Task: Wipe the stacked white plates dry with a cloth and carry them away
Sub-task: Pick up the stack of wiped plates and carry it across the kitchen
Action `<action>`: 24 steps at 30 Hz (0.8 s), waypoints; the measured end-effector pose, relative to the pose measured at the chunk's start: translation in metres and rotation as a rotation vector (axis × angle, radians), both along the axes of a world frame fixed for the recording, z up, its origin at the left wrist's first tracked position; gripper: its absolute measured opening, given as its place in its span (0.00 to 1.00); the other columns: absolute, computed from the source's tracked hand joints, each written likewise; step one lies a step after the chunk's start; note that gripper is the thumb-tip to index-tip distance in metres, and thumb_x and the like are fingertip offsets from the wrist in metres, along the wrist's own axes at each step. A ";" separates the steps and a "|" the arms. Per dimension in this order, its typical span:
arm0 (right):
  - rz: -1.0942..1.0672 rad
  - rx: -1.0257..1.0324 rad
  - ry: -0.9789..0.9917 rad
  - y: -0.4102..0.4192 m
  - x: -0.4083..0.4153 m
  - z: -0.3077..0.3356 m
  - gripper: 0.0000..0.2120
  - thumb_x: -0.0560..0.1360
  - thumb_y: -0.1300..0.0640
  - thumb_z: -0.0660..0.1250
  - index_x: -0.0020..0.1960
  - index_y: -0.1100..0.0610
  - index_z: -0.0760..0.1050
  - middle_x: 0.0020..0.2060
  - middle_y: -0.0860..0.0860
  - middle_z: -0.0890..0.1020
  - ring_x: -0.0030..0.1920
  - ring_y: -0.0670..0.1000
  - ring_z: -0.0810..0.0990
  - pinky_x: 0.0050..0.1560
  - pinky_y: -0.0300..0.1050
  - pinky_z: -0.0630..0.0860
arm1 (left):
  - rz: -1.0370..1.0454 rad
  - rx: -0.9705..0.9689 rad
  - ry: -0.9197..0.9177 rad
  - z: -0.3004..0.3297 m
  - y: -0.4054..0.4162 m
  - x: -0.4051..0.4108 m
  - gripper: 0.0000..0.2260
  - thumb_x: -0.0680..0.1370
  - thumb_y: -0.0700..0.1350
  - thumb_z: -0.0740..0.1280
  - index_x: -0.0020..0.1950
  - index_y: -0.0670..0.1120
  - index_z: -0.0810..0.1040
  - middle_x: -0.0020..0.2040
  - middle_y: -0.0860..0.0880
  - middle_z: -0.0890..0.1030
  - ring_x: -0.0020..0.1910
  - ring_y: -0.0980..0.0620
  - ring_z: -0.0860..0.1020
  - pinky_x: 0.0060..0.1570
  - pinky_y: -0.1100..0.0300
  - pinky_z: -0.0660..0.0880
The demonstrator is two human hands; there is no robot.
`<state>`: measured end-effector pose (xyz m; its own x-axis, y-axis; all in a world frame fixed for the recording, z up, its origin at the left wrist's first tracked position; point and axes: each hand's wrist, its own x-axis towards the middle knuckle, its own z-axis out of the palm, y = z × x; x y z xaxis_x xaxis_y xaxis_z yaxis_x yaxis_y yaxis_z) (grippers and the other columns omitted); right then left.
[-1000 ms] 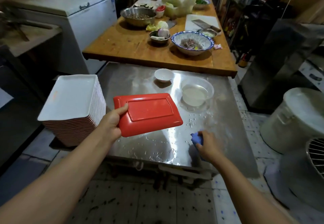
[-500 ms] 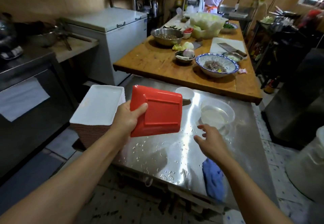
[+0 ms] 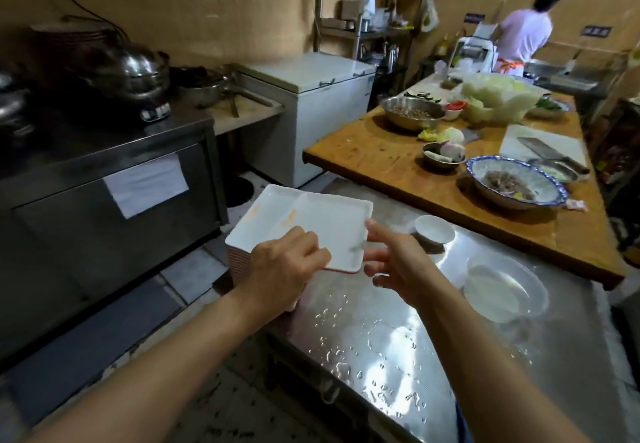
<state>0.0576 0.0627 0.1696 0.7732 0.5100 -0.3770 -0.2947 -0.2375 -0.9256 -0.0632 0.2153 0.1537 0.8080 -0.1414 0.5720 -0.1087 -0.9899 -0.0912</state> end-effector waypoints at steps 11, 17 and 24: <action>-0.170 -0.083 -0.175 0.108 -0.004 -0.029 0.05 0.73 0.69 0.62 0.41 0.67 0.76 0.36 0.61 0.77 0.36 0.57 0.76 0.36 0.47 0.76 | 0.051 -0.007 0.091 -0.015 0.080 -0.005 0.12 0.61 0.36 0.78 0.40 0.45 0.81 0.37 0.48 0.80 0.36 0.48 0.79 0.23 0.58 0.74; -0.282 -0.163 -0.228 0.146 0.015 -0.049 0.05 0.72 0.69 0.63 0.46 0.66 0.76 0.36 0.59 0.78 0.32 0.53 0.76 0.21 0.37 0.69 | 0.117 -0.371 0.226 -0.038 0.155 0.007 0.34 0.66 0.66 0.69 0.64 0.45 0.75 0.58 0.48 0.76 0.58 0.48 0.73 0.51 0.53 0.73; -0.366 -0.299 -0.296 0.163 0.018 -0.066 0.06 0.71 0.65 0.64 0.46 0.58 0.76 0.39 0.55 0.80 0.38 0.53 0.79 0.33 0.45 0.75 | 0.241 -0.834 0.447 -0.074 0.192 0.039 0.24 0.79 0.55 0.57 0.74 0.48 0.63 0.69 0.47 0.67 0.67 0.48 0.63 0.62 0.55 0.62</action>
<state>0.0759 0.2261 0.1035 0.9748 0.0924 -0.2033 -0.1445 -0.4331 -0.8897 -0.0245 0.4077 0.0802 0.9290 0.3669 0.0477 0.2505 -0.7186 0.6488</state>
